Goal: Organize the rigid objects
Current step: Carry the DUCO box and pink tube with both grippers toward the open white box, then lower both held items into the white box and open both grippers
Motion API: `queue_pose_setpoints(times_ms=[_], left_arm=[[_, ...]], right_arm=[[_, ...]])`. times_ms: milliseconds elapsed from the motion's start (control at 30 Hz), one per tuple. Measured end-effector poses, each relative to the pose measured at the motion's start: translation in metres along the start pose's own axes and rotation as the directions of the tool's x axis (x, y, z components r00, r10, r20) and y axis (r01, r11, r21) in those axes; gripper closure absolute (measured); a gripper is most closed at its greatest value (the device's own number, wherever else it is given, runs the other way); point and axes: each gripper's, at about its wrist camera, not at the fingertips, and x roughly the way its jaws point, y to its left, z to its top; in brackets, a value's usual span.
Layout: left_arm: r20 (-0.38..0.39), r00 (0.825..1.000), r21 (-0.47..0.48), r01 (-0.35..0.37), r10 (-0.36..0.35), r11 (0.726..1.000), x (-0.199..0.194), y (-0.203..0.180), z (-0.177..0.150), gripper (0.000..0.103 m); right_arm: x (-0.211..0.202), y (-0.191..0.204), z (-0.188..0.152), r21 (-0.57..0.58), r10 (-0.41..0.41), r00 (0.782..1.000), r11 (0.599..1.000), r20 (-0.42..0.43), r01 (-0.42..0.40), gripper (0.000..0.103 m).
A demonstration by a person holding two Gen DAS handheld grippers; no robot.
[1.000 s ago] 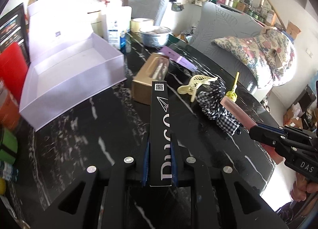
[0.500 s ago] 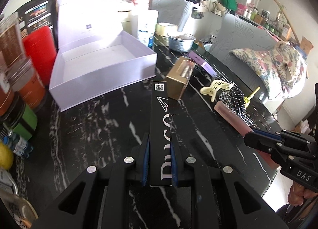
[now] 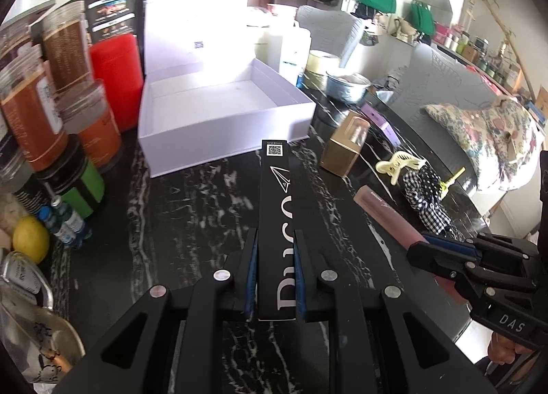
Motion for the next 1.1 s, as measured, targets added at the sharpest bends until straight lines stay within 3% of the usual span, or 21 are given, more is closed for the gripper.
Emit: queue_pose_setpoints(times_ms=[467,1100], left_arm=[[0.012,1.0,-0.032,-0.023,0.024,0.999,0.002,0.014,0.017,0.085],[0.028,1.0,-0.011,-0.012,0.013,1.0,0.026,0.018,0.068,0.085]], right_arm=[[0.015,0.018,0.027,-0.084,0.043,0.999,0.996,-0.003,-0.043,0.09],[0.033,0.013,0.075,-0.109,0.024,0.999,0.994,0.026,-0.021,0.09]])
